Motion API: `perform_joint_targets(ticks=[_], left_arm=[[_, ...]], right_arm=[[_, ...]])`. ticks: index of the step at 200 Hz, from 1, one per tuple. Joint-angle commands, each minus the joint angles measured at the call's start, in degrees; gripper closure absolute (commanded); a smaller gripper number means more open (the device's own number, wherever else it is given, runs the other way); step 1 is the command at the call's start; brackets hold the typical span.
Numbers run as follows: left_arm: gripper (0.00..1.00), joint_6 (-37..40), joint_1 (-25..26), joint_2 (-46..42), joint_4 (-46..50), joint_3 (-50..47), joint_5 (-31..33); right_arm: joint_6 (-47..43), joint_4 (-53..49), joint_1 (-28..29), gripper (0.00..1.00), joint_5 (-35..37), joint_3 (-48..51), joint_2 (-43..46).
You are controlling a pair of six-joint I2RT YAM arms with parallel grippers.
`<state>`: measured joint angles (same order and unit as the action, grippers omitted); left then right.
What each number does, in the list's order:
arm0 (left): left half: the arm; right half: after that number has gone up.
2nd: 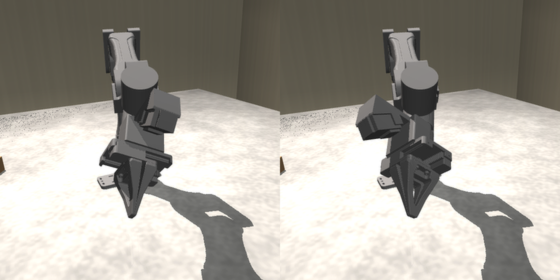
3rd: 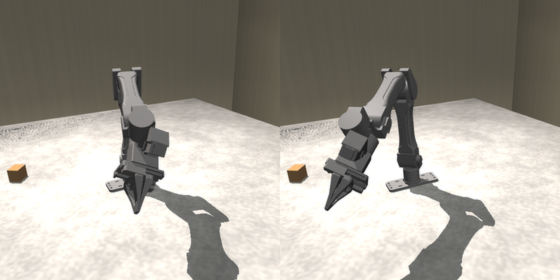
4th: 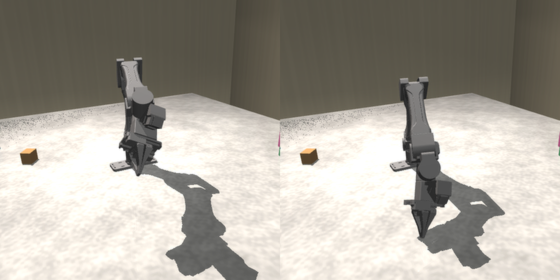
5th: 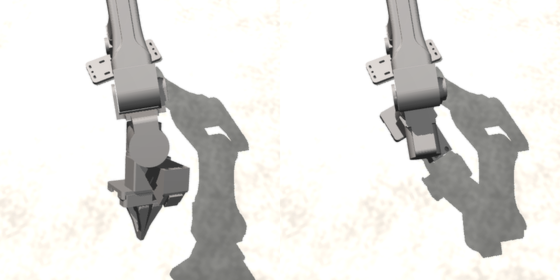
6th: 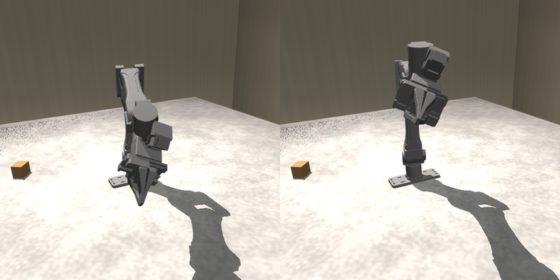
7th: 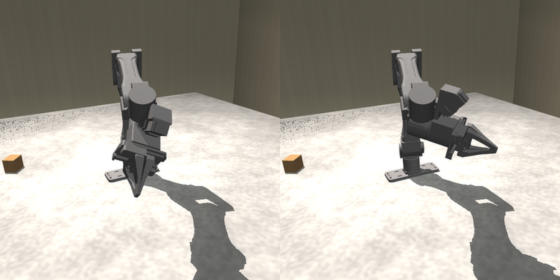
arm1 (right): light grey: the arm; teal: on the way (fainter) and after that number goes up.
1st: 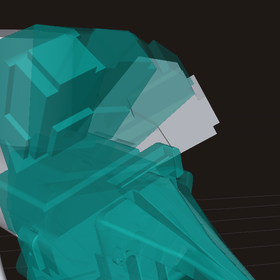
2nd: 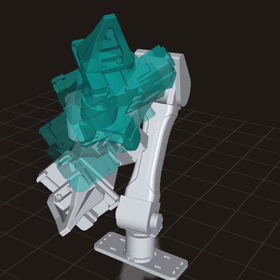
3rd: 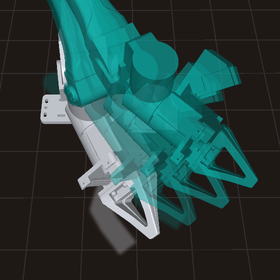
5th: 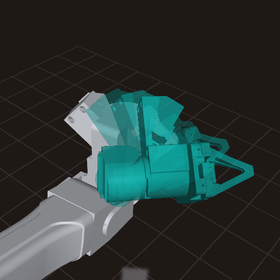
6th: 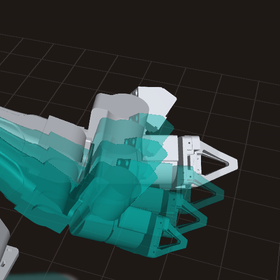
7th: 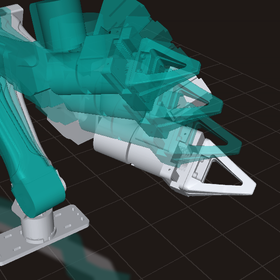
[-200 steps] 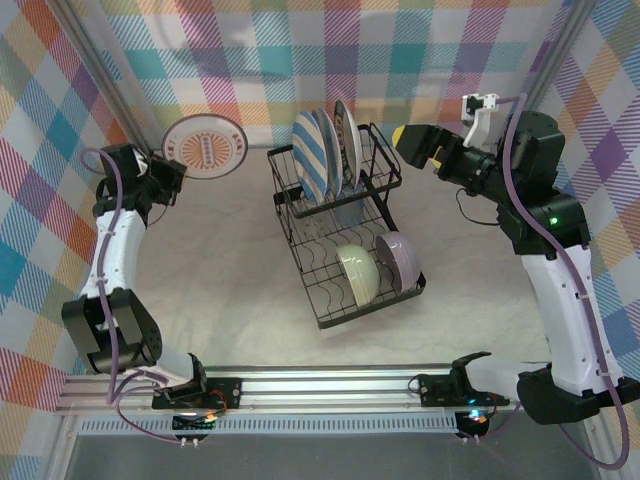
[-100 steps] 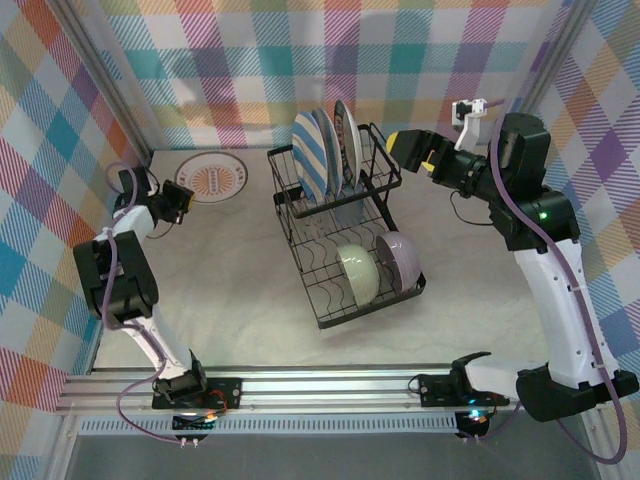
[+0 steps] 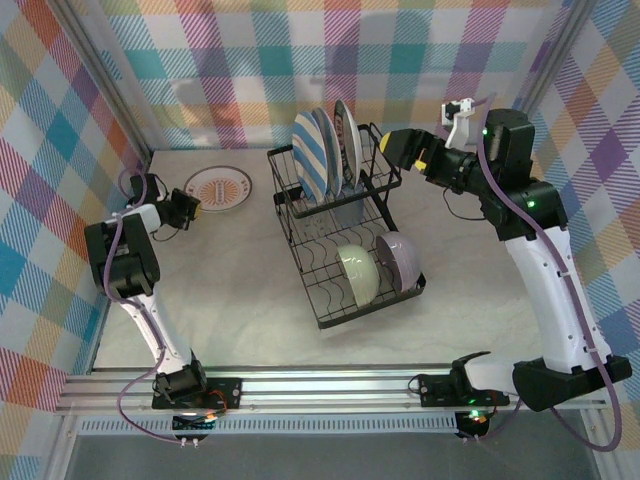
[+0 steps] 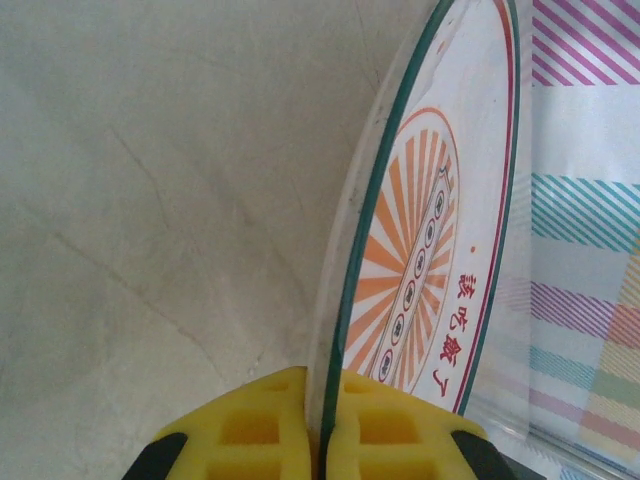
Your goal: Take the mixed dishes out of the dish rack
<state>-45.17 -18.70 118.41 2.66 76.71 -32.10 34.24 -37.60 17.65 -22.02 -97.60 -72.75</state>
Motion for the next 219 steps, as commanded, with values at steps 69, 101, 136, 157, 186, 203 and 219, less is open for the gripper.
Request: perform_joint_targets(ticks=[69, 101, 136, 157, 186, 203, 219], left_arm=[[0.8, 1.93, -0.73, 3.87, -0.34, 5.65, -0.98], [0.51, 2.5, -1.05, 1.61, 1.31, 5.51, 0.28], [0.12, 3.64, -1.99, -1.3, 5.05, 5.26, 2.91], [0.0, 4.42, -2.67, -3.83, 9.15, 5.1, 5.6], [0.0, 6.51, -3.02, -9.44, 19.28, 5.39, 11.05], [0.0, 7.93, -2.97, -14.14, 24.52, 5.19, 13.2], [0.0, 9.86, -2.33, -19.62, 28.83, 4.77, 14.52]], right_arm=[[-2.95, -3.92, 0.33, 0.01, 2.28, -3.39, 0.04], [-3.71, -4.8, 0.37, 0.01, 3.55, -3.38, -0.02], [-4.55, -6.01, 0.42, 0.01, 4.68, -4.4, -1.11], [-5.78, -8.2, 1.1, 0.01, 6.41, -6.64, -2.74], [-9.37, -13.95, 4.12, 0.01, 11.95, -13.41, -7.44], [-11.84, -17.7, 6.74, 0.0, 15.89, -19.02, -11.4], [-13.95, -22.12, 9.37, 0.02, 20.75, -25.37, -16.03]])
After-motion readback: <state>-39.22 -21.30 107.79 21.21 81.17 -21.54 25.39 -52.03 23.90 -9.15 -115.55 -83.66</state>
